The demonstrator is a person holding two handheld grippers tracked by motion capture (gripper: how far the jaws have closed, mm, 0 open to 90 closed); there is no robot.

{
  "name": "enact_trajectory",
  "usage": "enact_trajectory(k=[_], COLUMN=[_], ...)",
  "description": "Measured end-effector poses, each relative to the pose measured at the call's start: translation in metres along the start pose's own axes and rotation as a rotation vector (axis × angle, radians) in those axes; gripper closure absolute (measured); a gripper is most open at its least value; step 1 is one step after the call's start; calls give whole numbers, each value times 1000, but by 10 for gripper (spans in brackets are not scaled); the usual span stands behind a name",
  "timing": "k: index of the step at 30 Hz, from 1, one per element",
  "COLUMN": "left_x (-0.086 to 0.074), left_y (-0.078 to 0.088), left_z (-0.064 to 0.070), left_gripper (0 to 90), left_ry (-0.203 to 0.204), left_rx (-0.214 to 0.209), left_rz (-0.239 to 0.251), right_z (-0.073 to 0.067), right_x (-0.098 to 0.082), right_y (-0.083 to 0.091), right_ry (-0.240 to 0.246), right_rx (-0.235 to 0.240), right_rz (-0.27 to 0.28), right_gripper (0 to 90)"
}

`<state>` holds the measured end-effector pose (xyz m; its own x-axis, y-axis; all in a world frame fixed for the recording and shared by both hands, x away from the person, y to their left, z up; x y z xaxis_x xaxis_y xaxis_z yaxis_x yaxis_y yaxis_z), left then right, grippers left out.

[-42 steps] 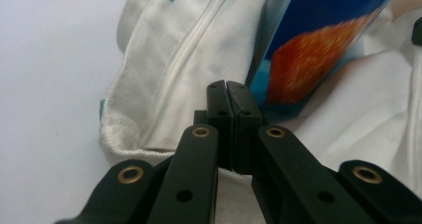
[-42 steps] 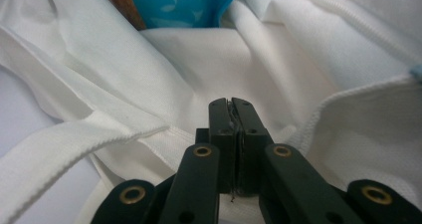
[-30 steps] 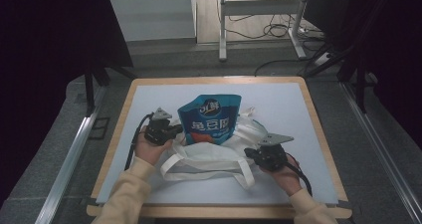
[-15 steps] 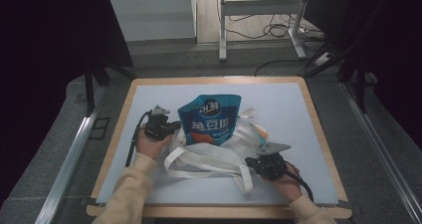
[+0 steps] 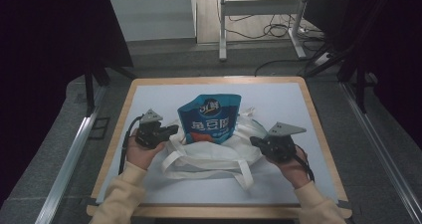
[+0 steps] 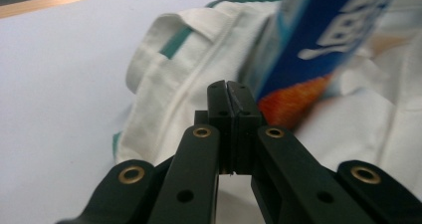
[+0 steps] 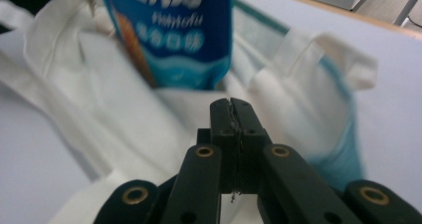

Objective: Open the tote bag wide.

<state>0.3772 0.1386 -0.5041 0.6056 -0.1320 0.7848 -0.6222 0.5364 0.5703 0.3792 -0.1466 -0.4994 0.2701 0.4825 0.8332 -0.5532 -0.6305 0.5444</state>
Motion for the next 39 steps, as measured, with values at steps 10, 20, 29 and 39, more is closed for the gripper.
enact_trajectory(k=[10, 20, 29, 39], left_x=[-21, -39, -60, -72], left_y=[3, 6, -10, -13], left_z=[15, 21, 22, 22], left_gripper=[894, 895, 895, 896], left_ry=[-35, -27, -32, -50], left_rx=[-28, -63, -63, -59], left_rz=[-39, -74, -148, -185], right_z=[22, 33, 54, 68], right_x=[28, 17, -1, -8], right_y=[-26, -50, -65, -73], right_ry=[9, 7, -41, -81], right_rx=[-21, -43, -88, -98], right_rz=[-58, -142, -210, -209], right_gripper=[883, 883, 883, 889])
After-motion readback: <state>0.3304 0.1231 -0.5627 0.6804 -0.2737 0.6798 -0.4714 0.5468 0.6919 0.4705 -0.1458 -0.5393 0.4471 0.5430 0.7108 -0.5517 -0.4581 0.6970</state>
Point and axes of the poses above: each handheld gripper's, and its own axes: y roughly backward along the jaws, x roughly out of its top, z roughly to its right, the point moved 9 cm from there along -y, roughly forward along the jaws, and after that the axes turned 8 degrees about y, right-handed, at the moved point
